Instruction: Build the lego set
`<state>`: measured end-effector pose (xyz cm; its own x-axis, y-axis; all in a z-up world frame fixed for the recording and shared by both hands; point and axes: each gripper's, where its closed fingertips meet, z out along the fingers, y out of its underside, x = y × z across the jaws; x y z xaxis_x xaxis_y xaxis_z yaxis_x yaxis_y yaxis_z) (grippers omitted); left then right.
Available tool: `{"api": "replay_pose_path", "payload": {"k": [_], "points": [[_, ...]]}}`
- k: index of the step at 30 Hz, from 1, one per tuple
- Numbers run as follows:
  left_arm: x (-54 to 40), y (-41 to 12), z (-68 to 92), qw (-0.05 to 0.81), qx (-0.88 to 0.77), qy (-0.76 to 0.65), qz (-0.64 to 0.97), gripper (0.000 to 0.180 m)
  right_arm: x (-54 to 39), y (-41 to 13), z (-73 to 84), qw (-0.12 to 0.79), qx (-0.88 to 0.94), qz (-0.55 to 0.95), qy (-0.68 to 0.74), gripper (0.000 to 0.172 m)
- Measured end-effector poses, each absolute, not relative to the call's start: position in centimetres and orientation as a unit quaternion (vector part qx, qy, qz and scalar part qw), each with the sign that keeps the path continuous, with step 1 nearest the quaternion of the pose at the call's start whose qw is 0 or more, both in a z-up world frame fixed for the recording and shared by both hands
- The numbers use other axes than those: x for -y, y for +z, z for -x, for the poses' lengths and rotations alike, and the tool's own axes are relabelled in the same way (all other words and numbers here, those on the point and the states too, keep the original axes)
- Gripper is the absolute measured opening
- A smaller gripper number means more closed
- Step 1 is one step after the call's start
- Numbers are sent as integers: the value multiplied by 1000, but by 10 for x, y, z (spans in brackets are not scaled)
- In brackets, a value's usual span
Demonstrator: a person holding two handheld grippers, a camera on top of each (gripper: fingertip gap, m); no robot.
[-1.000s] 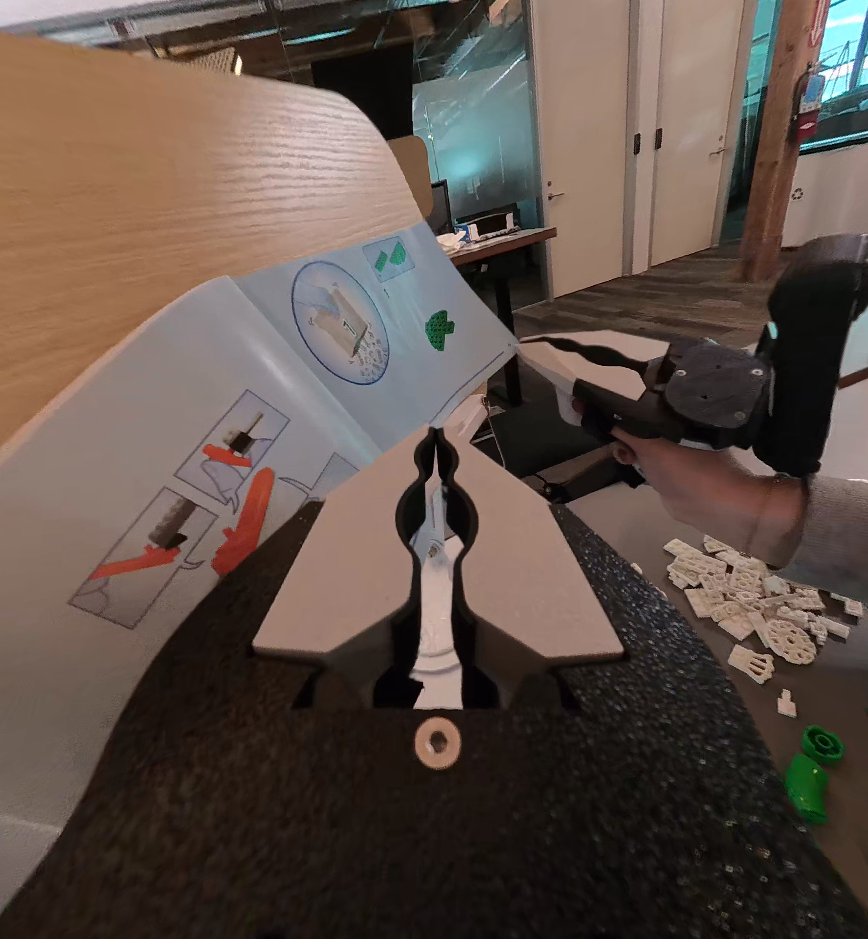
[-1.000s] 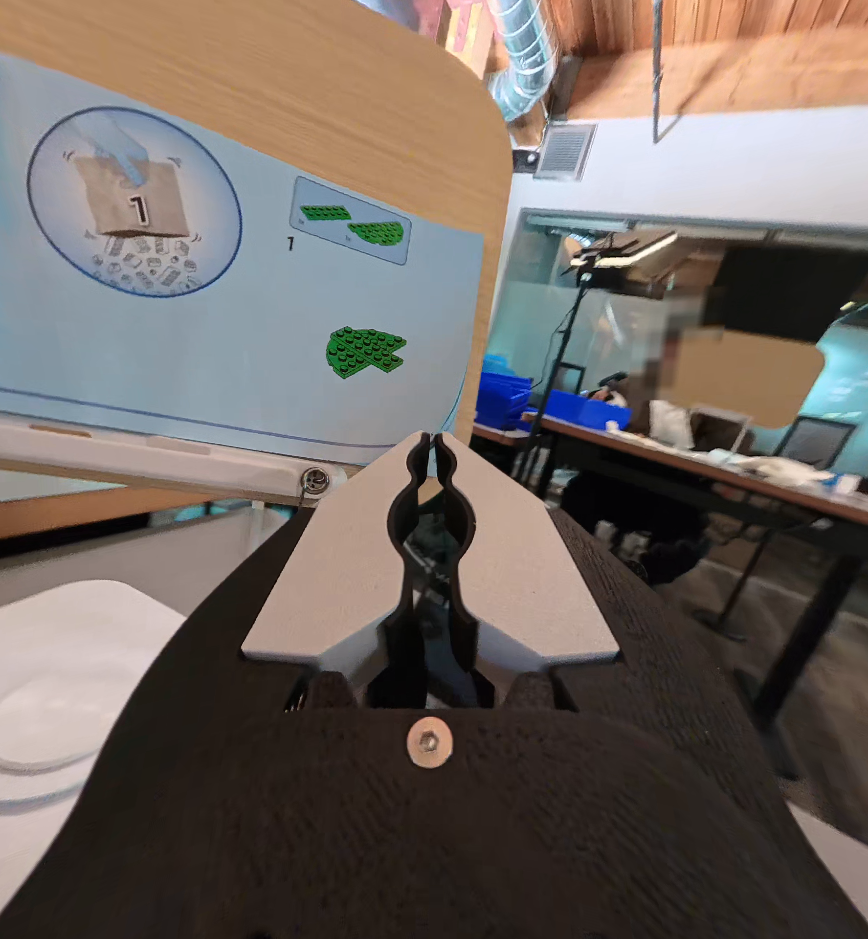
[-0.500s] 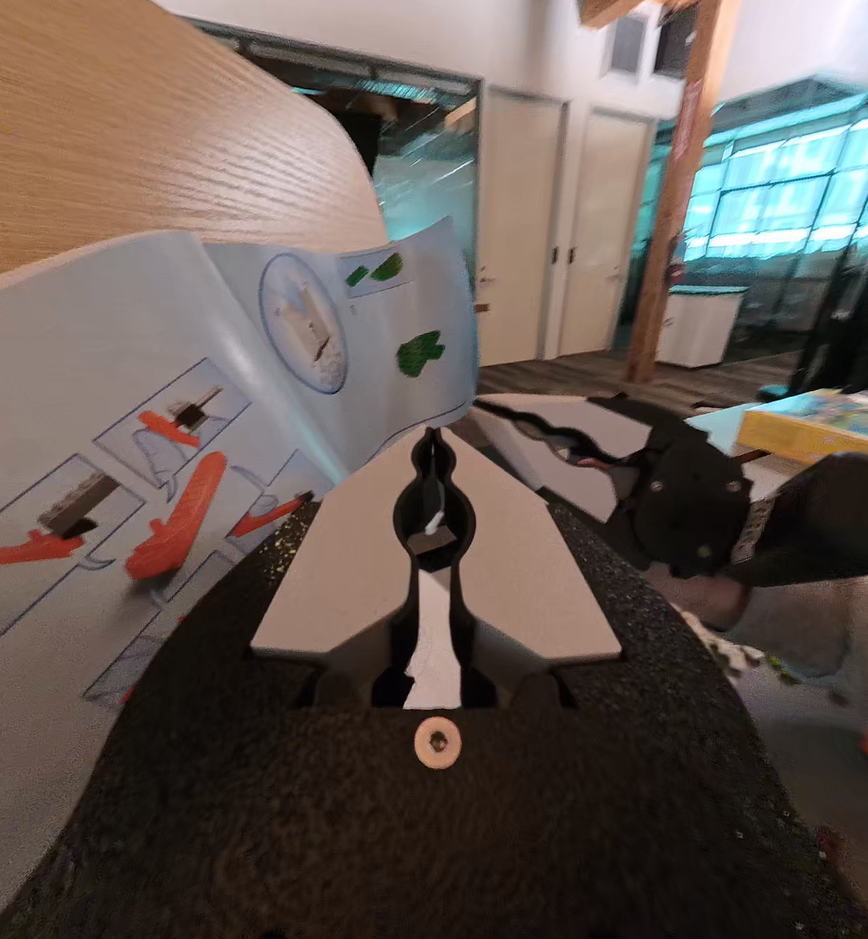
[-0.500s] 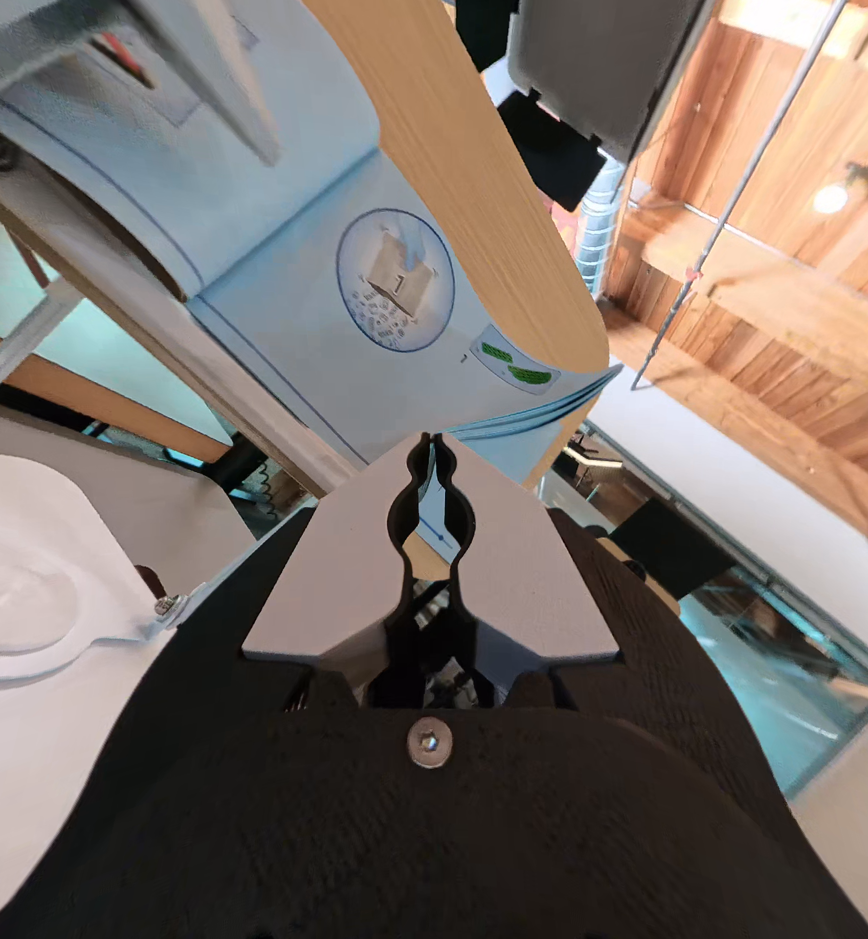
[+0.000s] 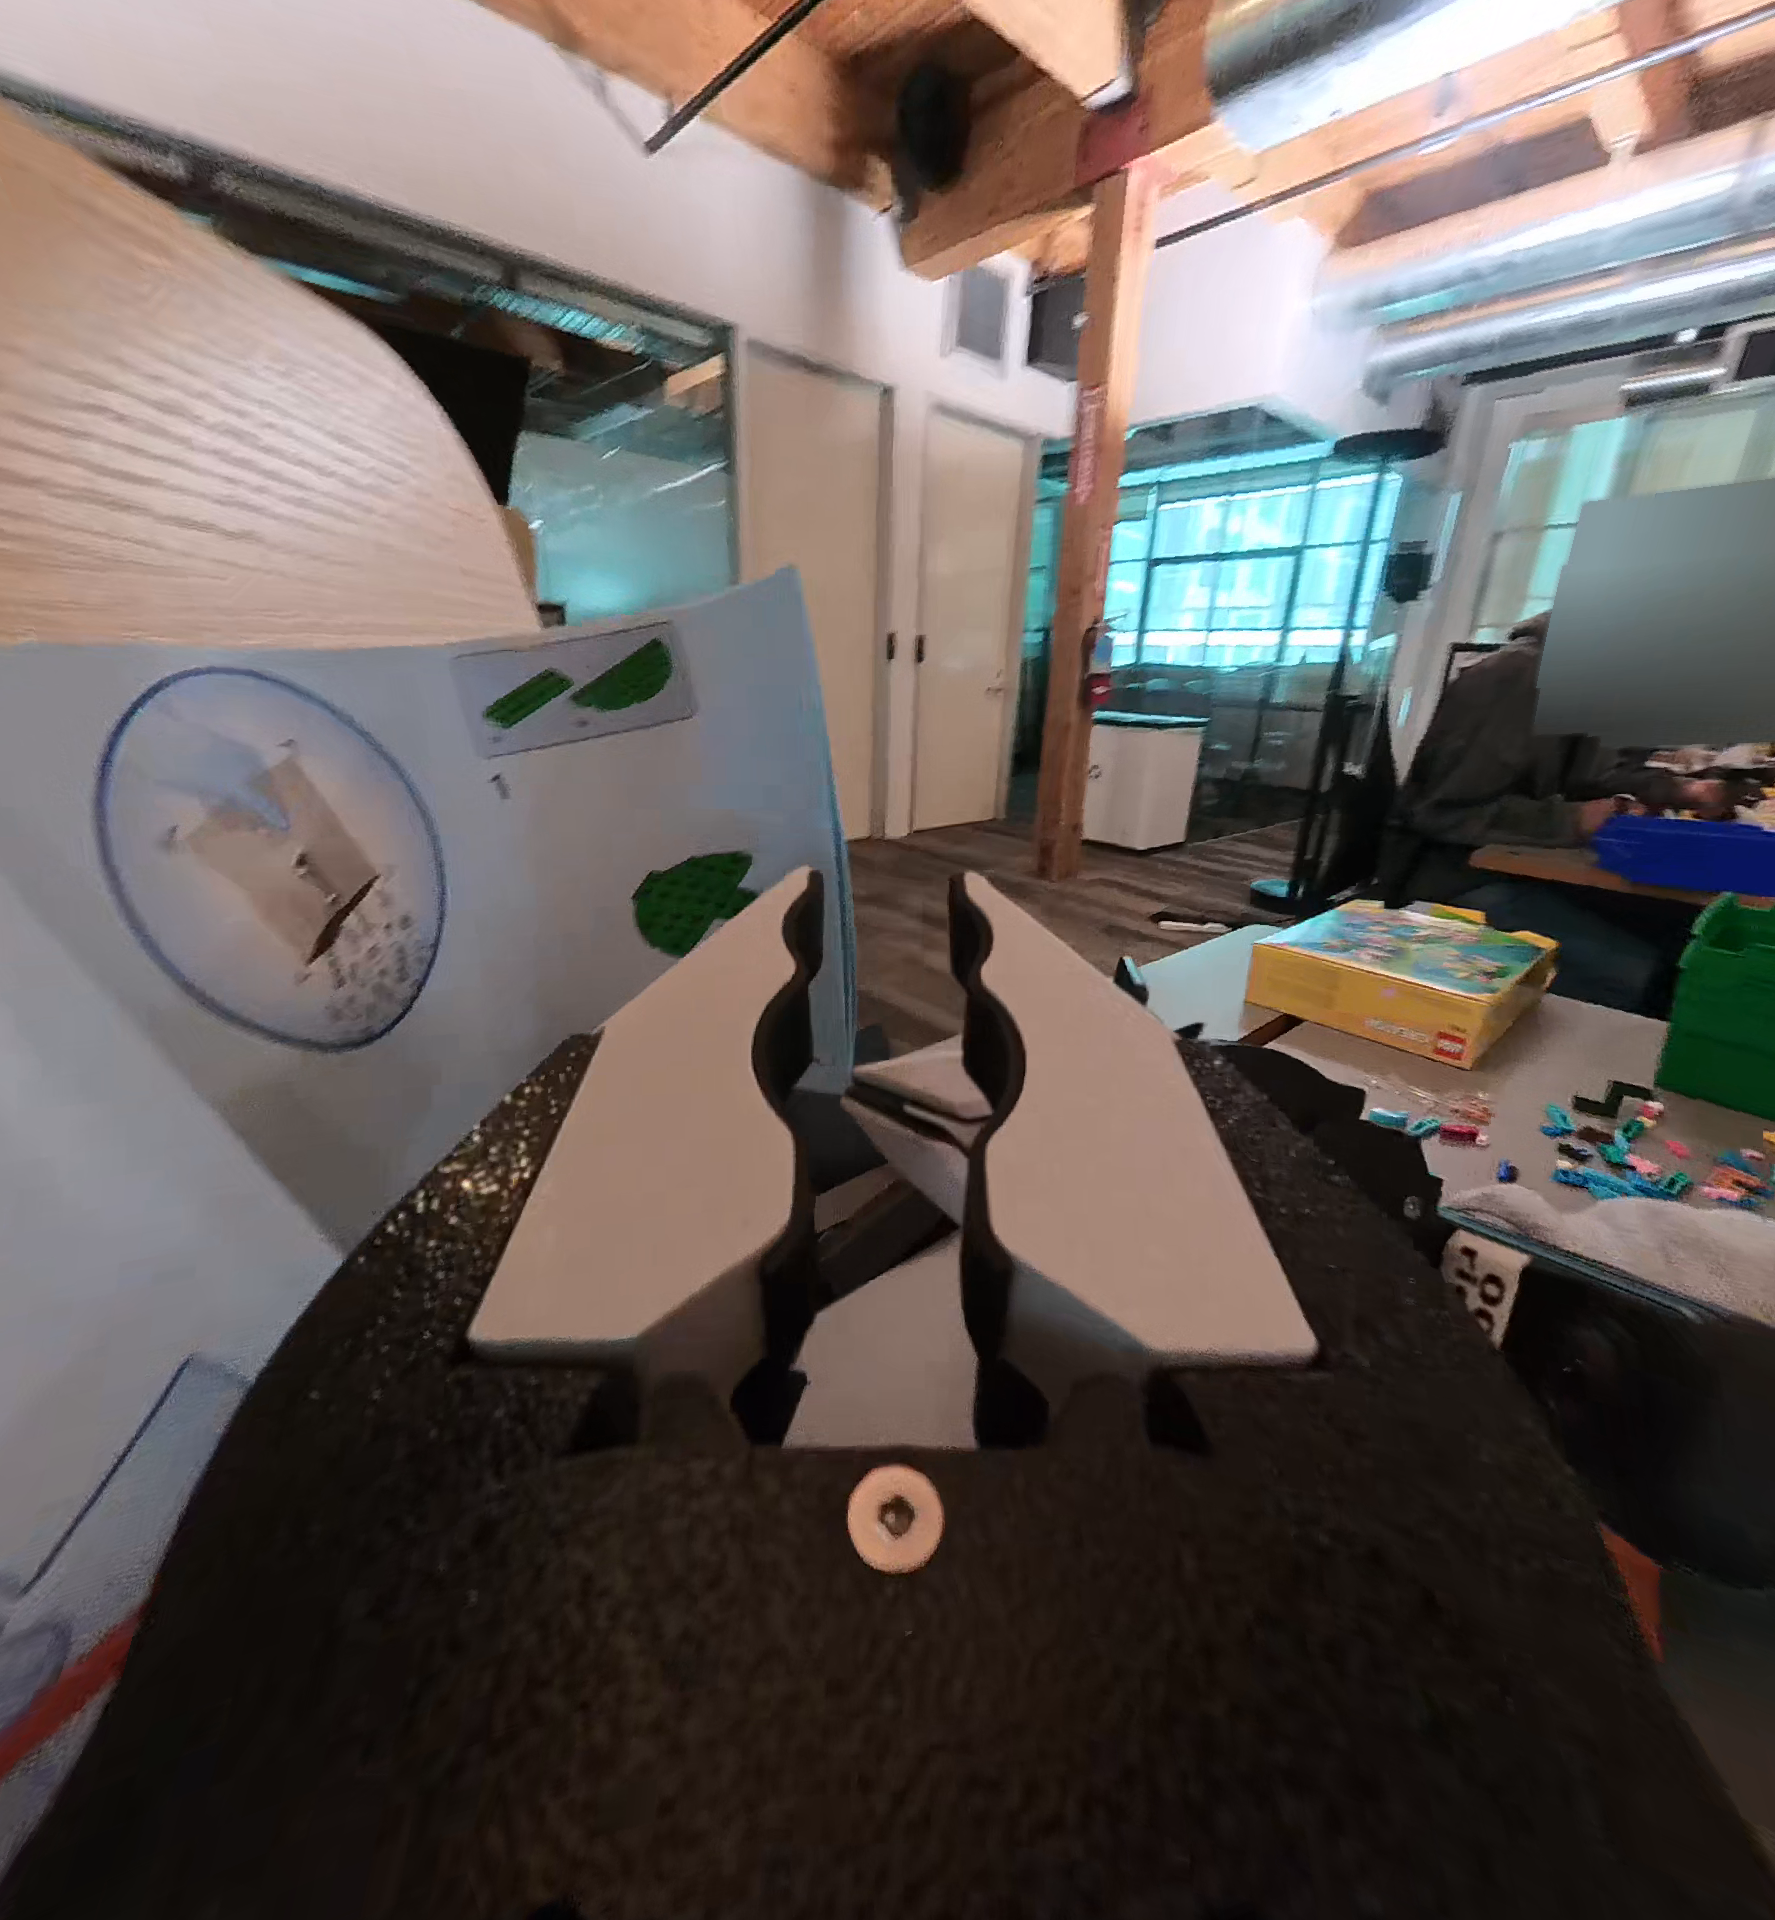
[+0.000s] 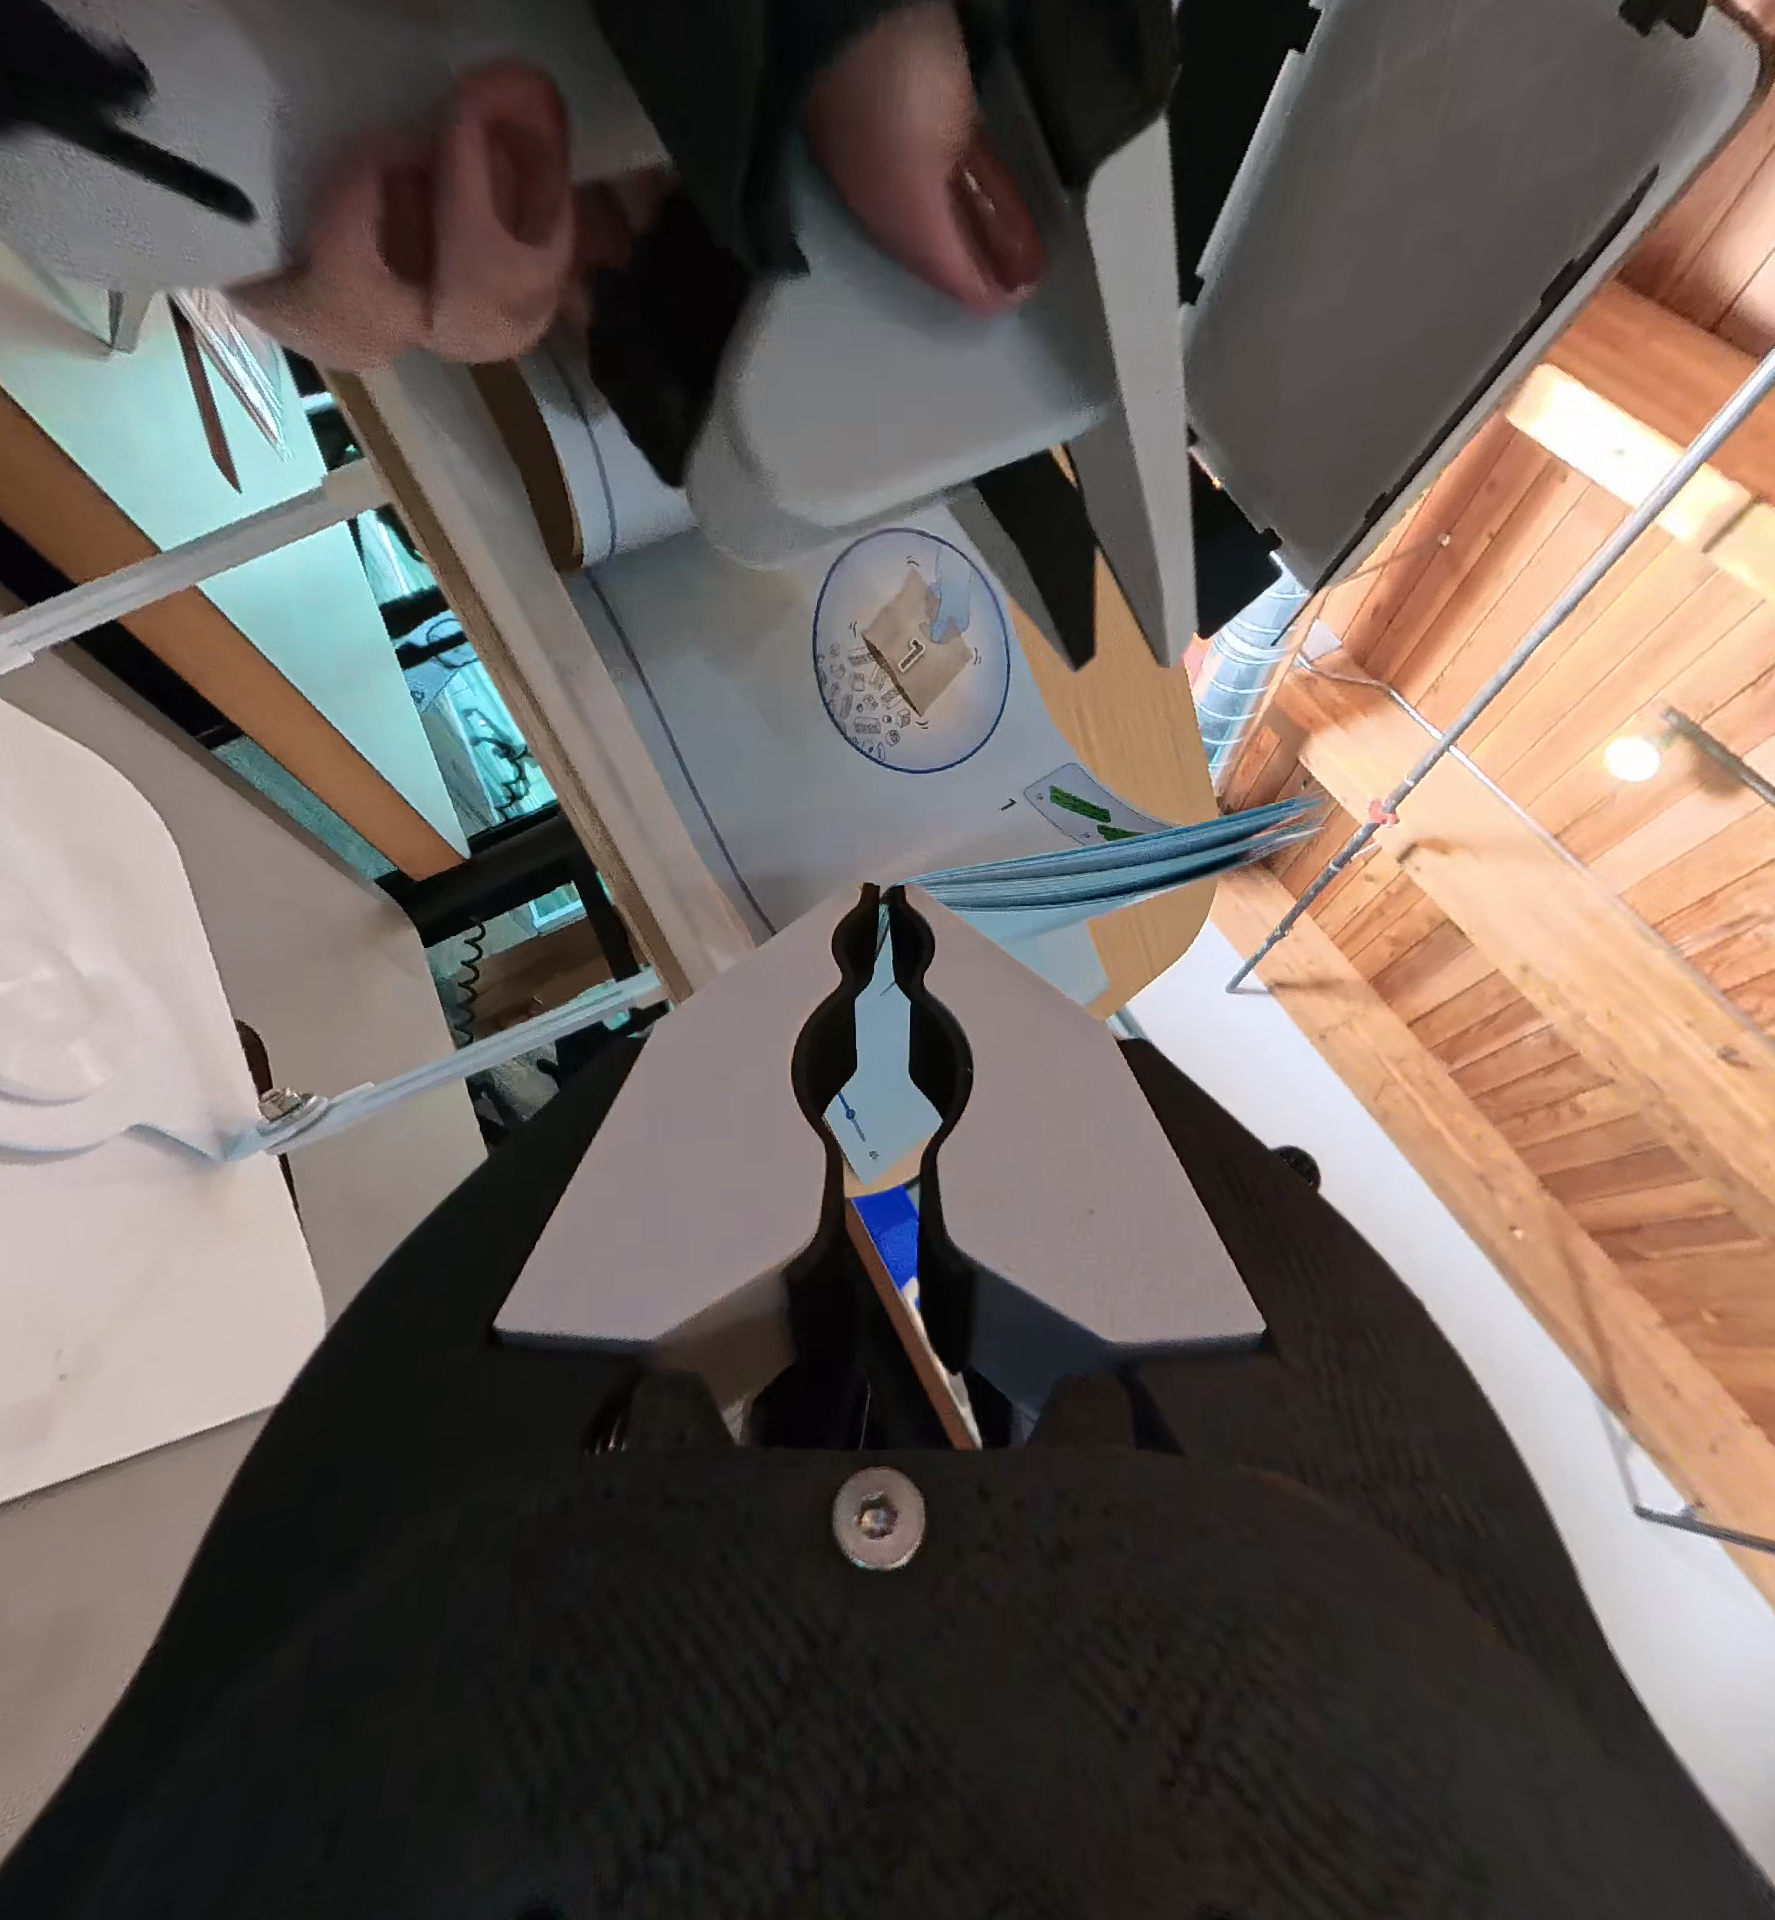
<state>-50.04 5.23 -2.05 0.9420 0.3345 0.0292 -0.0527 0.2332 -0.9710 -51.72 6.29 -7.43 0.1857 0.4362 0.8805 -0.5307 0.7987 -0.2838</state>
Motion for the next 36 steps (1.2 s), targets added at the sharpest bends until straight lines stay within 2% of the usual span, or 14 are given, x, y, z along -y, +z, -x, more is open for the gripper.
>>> {"api": "replay_pose_path", "payload": {"k": [4, 8, 14, 22, 24, 36], "points": [[-60, -35, 513, 759, 121, 144, 623, 20, -65, -82, 518, 773, 557, -64, 298, 0], [-68, -47, 512, 760, 118, 94, 632, 21, -62, -83, 515, 775, 554, -79, 294, 0], [-64, -49, 514, 784, 115, 57, 607, 7, -63, -81, 515, 775, 551, -80, 300, 0], [-68, -56, 516, 784, 117, 46, 608, 6, -60, -84, 513, 775, 550, -95, 295, 0], [-72, -55, 505, 789, 85, 31, 607, 0, -59, -84, 513, 775, 550, -96, 296, 0], [-65, -55, 511, 800, 98, 21, 591, 0, -58, -82, 512, 774, 550, -97, 297, 0]]}}
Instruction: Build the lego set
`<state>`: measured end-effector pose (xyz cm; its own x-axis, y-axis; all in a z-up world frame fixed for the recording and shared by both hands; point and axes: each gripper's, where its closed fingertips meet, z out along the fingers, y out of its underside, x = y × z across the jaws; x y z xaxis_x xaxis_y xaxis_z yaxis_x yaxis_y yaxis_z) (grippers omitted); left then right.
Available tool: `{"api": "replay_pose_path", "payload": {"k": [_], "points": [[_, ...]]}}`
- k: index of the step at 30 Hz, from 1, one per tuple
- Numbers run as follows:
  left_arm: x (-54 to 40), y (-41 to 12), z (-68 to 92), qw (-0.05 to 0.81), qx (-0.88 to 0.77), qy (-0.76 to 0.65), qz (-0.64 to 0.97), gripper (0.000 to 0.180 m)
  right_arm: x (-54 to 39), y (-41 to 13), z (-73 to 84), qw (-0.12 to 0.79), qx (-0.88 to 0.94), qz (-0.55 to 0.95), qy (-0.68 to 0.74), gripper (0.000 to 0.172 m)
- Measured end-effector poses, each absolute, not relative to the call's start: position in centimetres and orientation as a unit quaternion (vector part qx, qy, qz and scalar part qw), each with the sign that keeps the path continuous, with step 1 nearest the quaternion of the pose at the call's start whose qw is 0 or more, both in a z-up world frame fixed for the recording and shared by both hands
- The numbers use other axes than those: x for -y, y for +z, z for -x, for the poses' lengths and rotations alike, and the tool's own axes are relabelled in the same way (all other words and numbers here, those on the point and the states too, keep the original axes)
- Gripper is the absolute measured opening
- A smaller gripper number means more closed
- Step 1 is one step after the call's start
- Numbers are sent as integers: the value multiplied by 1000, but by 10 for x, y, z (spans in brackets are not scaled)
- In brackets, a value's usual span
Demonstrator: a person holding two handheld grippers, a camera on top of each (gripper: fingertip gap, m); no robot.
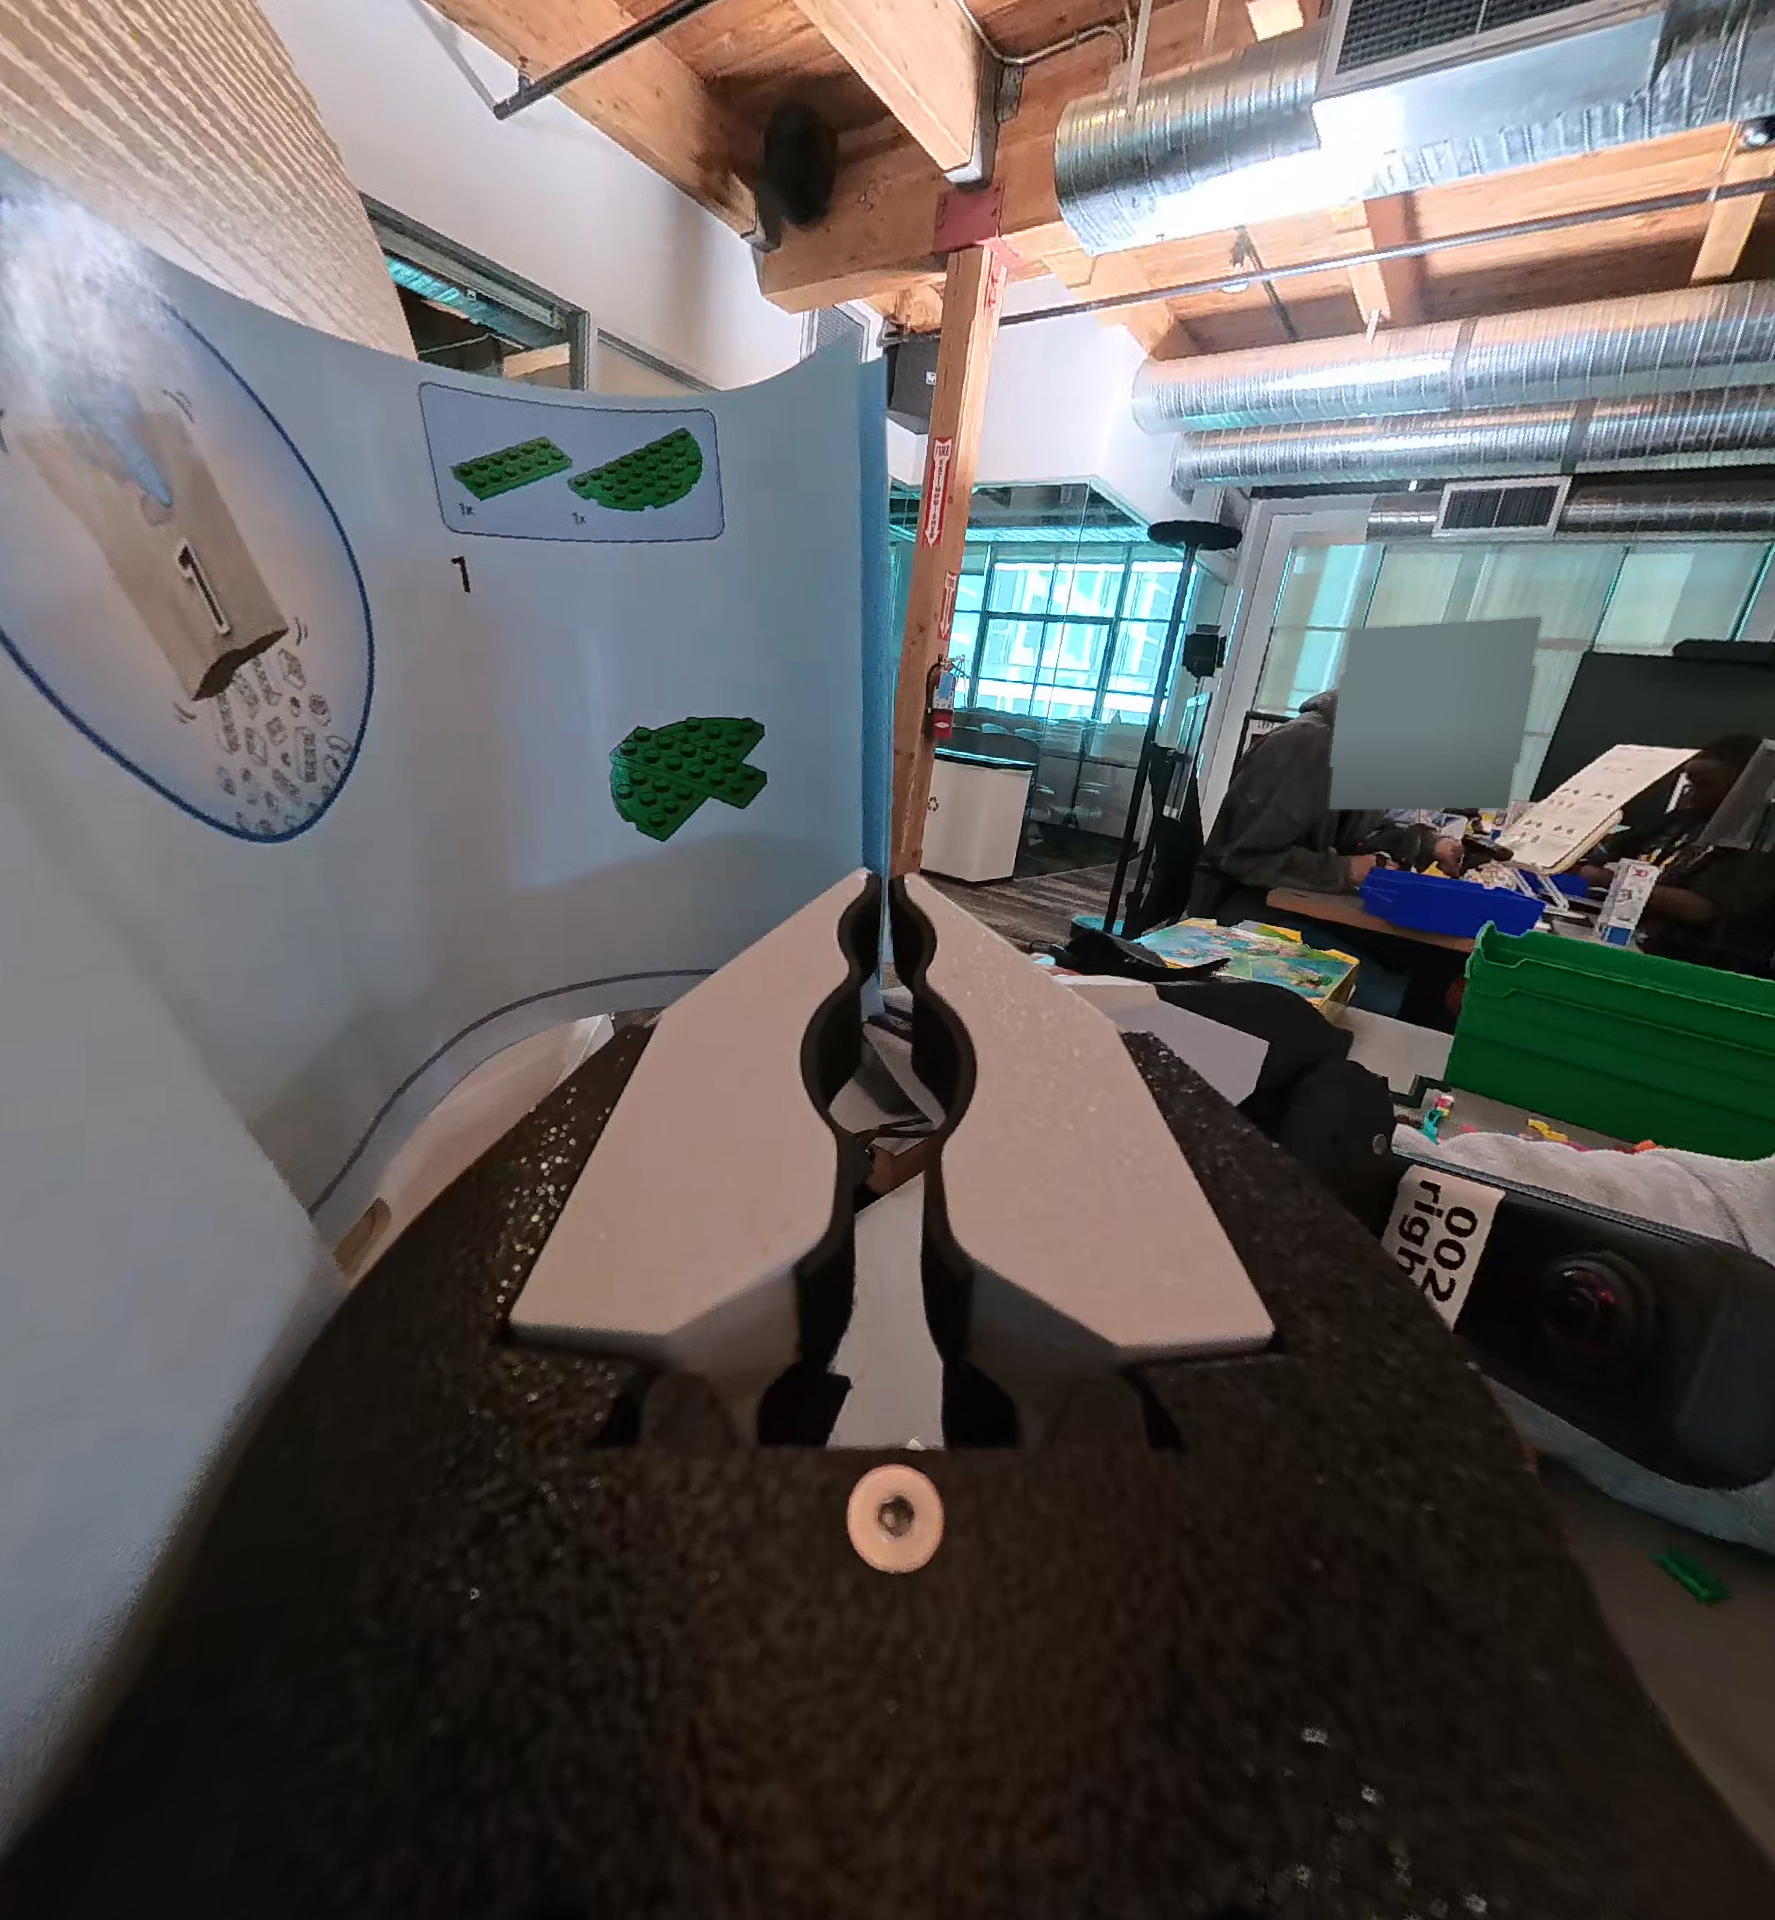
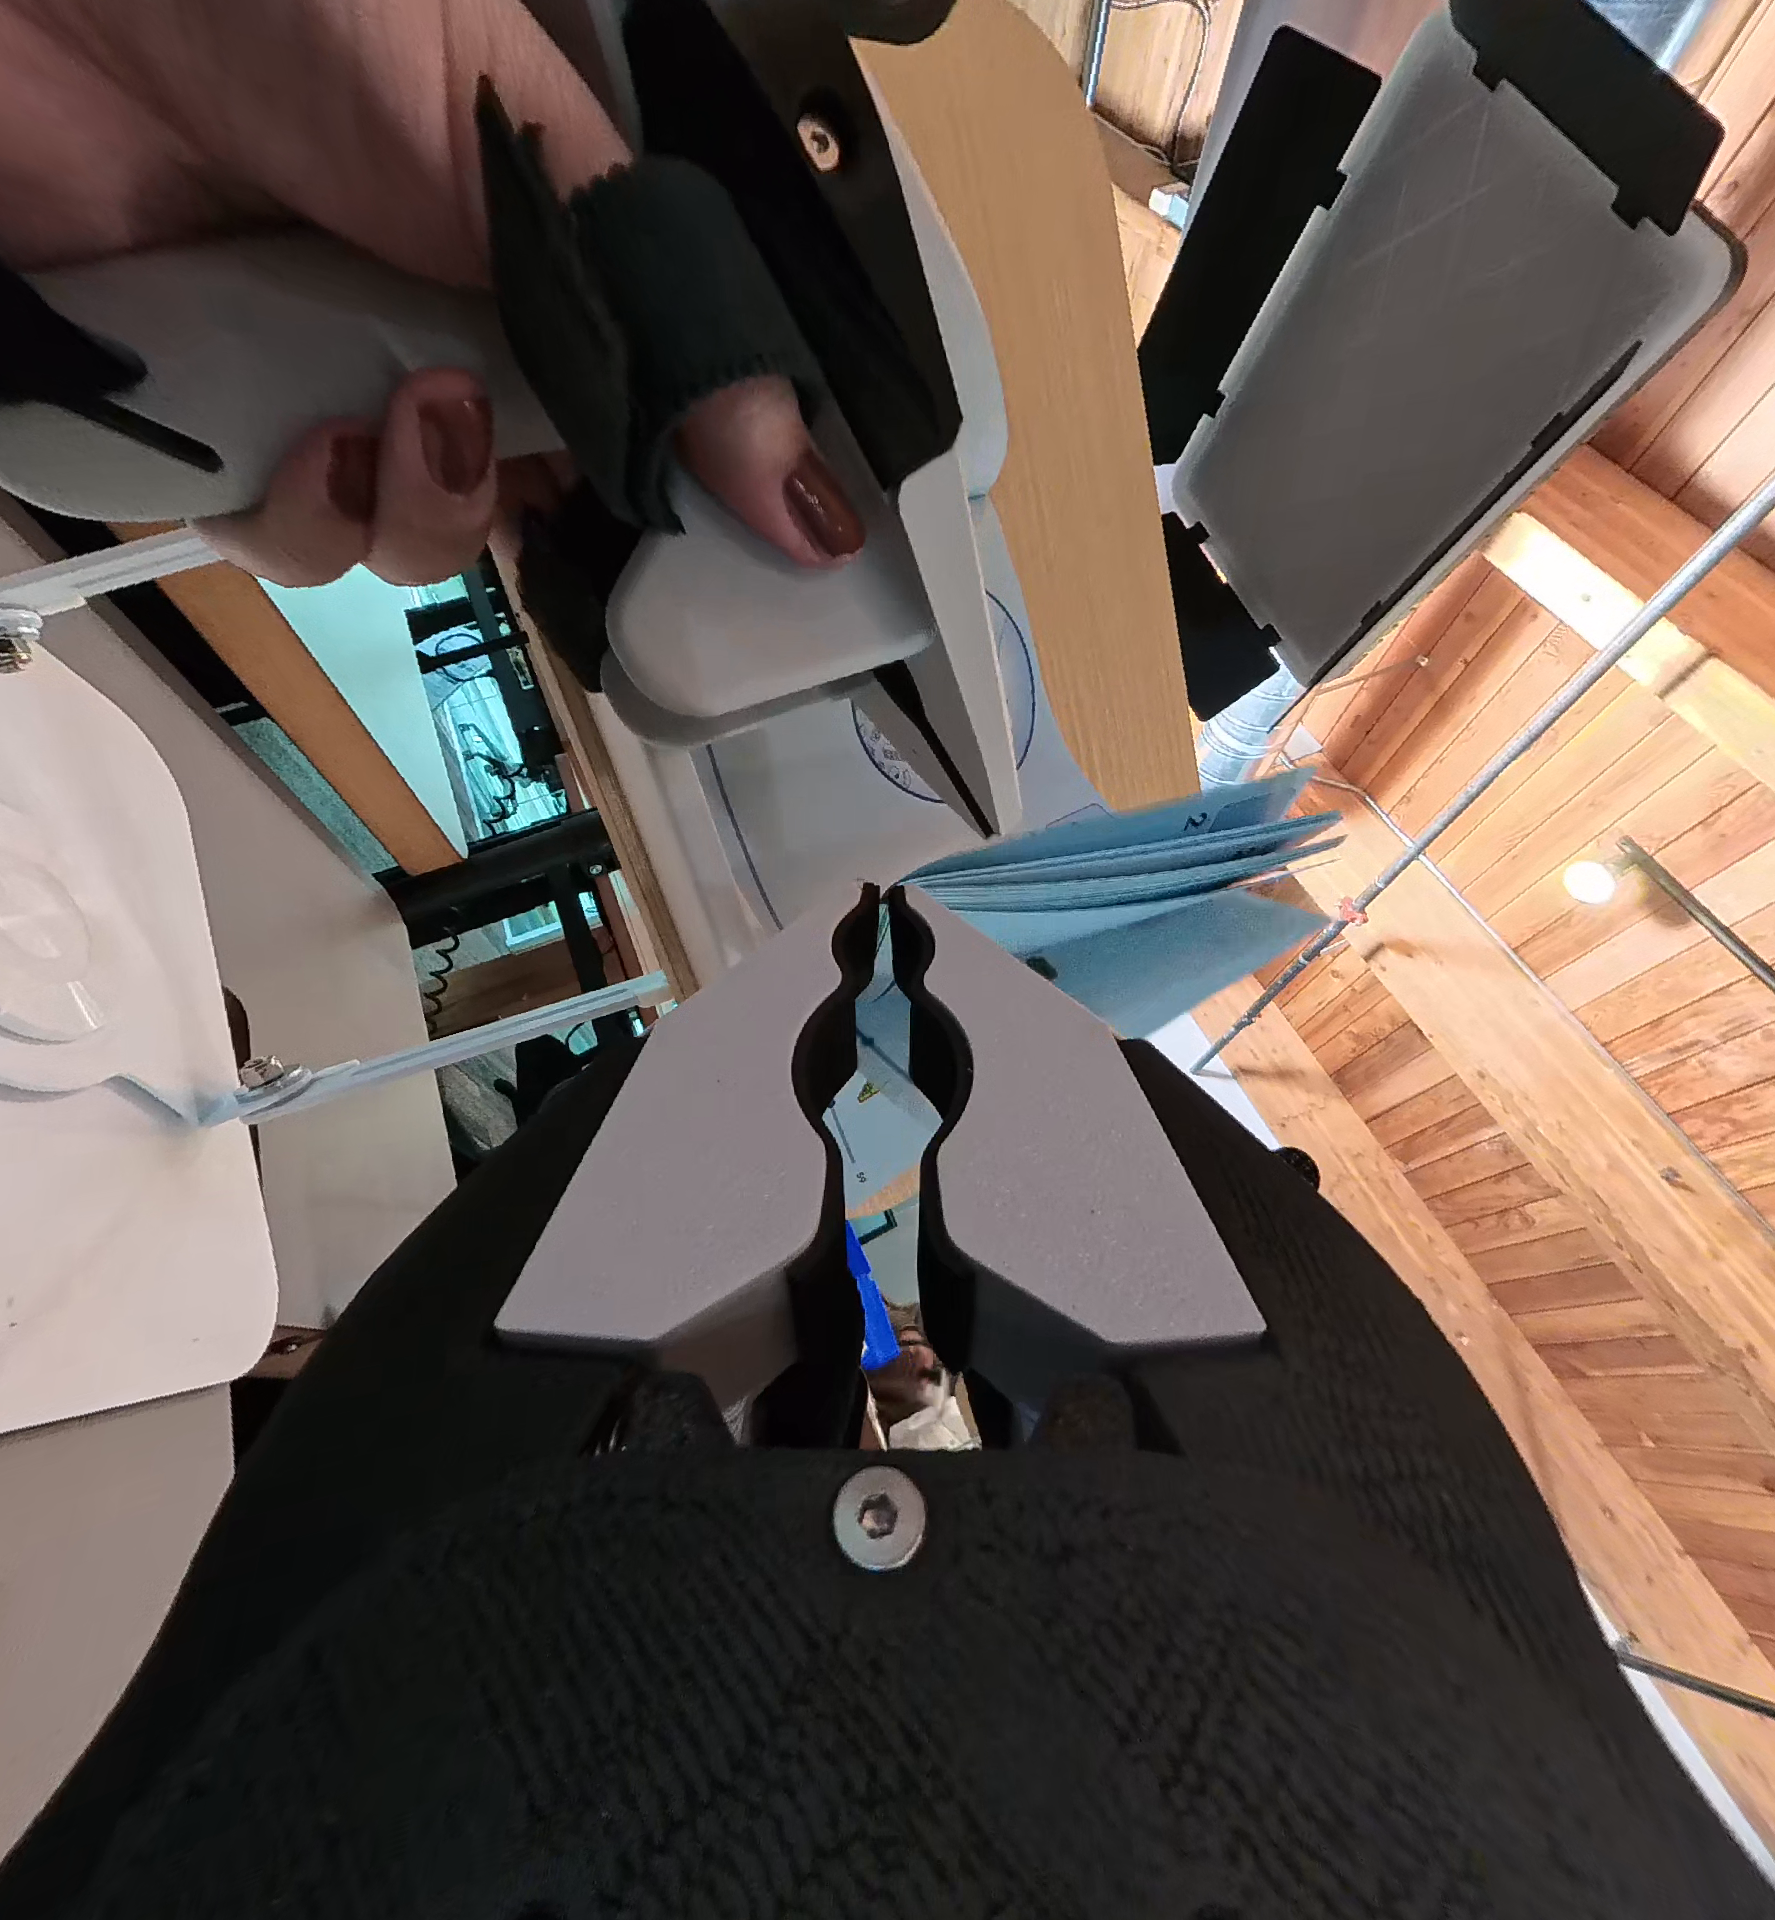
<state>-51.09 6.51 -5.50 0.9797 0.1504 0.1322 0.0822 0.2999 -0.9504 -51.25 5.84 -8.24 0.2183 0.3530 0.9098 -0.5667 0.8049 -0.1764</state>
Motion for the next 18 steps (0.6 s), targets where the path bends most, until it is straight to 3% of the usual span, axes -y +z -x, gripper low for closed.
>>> {"api": "replay_pose_path", "payload": {"k": [18], "points": [[-67, -61, 509, 795, 99, -23, 598, 0, -55, -87, 511, 770, 555, -107, 295, 0]]}}
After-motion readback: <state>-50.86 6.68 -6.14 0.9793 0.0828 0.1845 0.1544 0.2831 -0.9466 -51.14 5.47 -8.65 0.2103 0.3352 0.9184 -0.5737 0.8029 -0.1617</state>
